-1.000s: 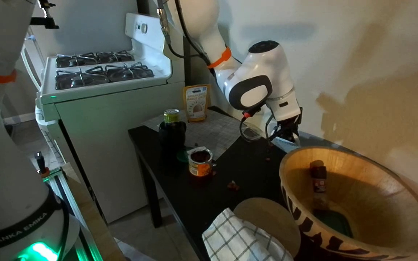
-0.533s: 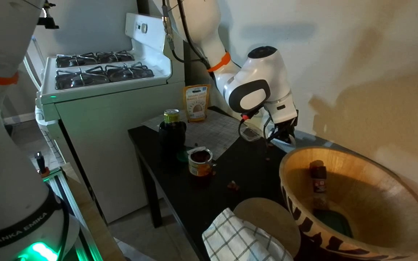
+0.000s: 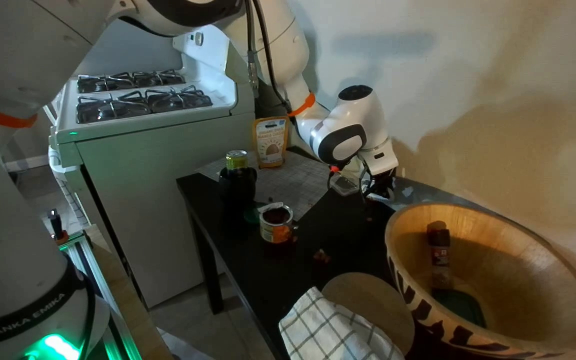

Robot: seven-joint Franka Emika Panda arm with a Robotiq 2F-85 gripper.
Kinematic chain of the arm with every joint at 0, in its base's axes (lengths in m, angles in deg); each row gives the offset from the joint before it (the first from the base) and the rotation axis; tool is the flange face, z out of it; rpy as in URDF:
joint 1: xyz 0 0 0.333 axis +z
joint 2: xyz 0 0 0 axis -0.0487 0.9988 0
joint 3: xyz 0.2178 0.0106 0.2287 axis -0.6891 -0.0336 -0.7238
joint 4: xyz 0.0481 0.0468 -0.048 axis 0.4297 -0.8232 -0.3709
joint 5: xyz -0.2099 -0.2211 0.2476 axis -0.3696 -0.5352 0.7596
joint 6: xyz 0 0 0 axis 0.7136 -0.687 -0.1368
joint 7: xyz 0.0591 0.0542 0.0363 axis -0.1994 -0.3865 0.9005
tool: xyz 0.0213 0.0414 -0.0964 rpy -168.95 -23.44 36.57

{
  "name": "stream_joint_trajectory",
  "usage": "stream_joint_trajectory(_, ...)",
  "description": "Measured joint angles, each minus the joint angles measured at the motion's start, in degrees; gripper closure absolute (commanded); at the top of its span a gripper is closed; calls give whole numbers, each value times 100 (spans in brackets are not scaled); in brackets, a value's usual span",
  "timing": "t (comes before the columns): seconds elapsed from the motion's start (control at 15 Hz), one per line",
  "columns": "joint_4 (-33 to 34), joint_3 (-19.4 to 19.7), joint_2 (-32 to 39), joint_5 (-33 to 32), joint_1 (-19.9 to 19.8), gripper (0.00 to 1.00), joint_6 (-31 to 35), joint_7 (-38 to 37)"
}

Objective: Use the white brush to push the brown objects close to the wall towards the pile of brown objects in the front

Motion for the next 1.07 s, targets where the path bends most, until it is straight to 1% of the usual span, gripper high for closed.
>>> stream_joint_trajectory(0.33,188,94,108,0,108,94,-364,-49)
stream_joint_trajectory(0.47,280,113,103,-1,105,94,-708,-107)
stream_joint_trajectory(0.6,430,134,72,-65,85,94,-1272,-110)
stream_joint_trajectory(0.8,610,236,-9,-340,104,94,-2200,-209)
stream_joint_trajectory(1.07,586,319,-209,-809,100,94,-3273,-417)
